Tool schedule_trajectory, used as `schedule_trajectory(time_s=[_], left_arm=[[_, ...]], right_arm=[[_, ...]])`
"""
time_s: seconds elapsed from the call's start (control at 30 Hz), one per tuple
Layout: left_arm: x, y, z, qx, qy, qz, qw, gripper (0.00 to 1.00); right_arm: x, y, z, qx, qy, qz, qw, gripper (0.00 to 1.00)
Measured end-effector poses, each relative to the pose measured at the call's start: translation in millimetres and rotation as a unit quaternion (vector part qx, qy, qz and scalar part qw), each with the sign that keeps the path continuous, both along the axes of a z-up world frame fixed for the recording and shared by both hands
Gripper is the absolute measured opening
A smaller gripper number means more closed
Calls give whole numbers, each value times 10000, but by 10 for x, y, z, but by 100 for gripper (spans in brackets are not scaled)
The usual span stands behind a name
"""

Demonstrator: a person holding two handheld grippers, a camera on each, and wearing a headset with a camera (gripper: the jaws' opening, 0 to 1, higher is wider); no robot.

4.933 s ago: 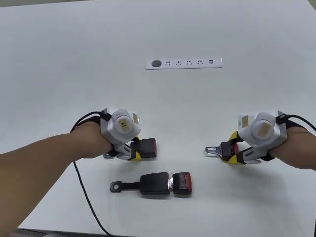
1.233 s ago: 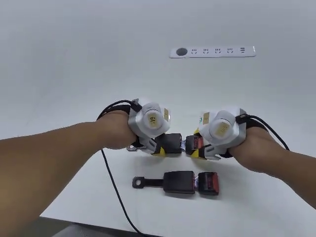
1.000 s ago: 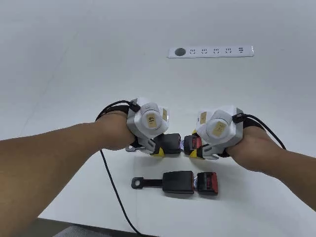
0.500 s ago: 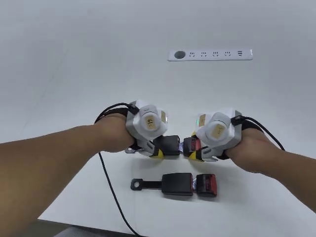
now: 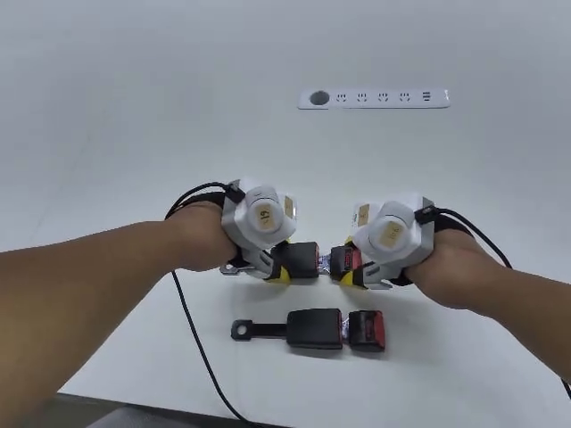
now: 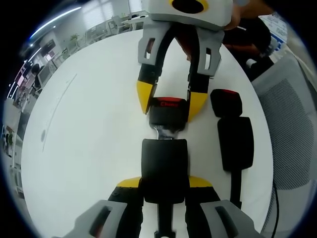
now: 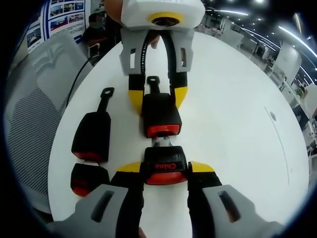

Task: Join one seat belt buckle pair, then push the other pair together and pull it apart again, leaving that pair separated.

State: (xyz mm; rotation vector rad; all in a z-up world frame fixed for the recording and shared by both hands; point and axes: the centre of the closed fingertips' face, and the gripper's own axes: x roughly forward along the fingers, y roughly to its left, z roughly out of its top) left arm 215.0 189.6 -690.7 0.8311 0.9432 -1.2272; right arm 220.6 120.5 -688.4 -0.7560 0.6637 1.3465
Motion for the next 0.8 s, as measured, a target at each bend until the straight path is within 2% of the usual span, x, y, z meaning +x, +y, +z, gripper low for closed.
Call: schedule_trajectory(time_s=[0.13, 0.33, 0.47, 0.63, 0.8], left_arm=[[5, 1, -5, 3, -6, -2, 10000, 32], [27, 12, -39, 134, 18, -24, 9999, 32], [20, 10, -32, 155, 21, -11, 9999, 33], [21, 17, -35, 156, -56, -30, 9999, 33], [19, 10, -35, 201, -92, -47, 9997, 33]], right_arm=[[-18, -52, 18, 39, 21, -48, 10000, 33], [-20, -93, 12, 63, 29, -131, 9999, 33], [-45, -292, 1, 55, 40, -178, 9998, 33], [-83, -528, 16, 96, 25, -302, 9995, 34], [-94, -795, 21, -29, 10, -391, 9992, 34]])
